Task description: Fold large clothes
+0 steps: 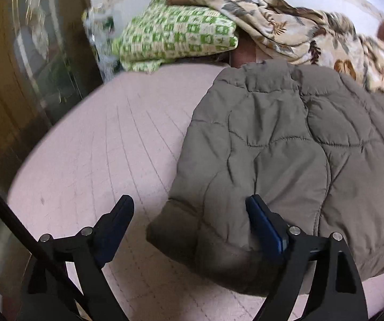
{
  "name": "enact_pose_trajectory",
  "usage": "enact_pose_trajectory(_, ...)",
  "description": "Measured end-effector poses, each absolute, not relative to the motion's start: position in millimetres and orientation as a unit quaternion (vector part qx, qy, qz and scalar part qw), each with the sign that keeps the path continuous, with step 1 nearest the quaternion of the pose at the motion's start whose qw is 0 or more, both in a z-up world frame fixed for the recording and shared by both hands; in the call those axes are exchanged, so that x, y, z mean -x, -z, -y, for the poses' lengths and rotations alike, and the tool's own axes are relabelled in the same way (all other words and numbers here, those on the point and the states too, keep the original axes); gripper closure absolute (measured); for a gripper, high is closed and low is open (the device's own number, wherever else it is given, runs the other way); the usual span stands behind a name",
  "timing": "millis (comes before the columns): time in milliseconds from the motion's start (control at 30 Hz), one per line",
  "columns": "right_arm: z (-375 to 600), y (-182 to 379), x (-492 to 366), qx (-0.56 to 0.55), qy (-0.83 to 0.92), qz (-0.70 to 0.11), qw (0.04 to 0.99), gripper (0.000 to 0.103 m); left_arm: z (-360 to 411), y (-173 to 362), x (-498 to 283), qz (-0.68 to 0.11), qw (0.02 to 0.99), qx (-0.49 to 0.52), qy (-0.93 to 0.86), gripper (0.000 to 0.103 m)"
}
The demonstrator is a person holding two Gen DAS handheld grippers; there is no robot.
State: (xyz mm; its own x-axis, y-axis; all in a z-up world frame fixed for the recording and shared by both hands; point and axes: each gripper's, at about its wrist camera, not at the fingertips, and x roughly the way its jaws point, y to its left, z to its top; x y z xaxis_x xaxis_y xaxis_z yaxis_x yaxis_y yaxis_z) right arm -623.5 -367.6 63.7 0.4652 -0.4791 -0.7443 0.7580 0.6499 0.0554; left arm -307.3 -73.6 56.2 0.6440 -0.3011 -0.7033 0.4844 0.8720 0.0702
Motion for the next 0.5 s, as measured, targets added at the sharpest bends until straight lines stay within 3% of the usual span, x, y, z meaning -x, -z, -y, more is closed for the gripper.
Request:
enact_pose_trajectory(167,371,-72,675,-0.309,0.357,-0.296,0.830,0.029,31,-72,296,-0.386,0.890,-0.039,0.239,0.017)
enact_pose_trajectory(400,359,-106,703,-0.286,0.379,-0.234,0.848,0.029,7,-107,307,-0.324,0.917,0.007,0.233,0.017)
enact_pose_trajectory(500,353,-114,682,-0.261,0.351,-0.239,0.867,0.043,33,-116,315,-0.314,0.904,-0.015,0.290,0.017)
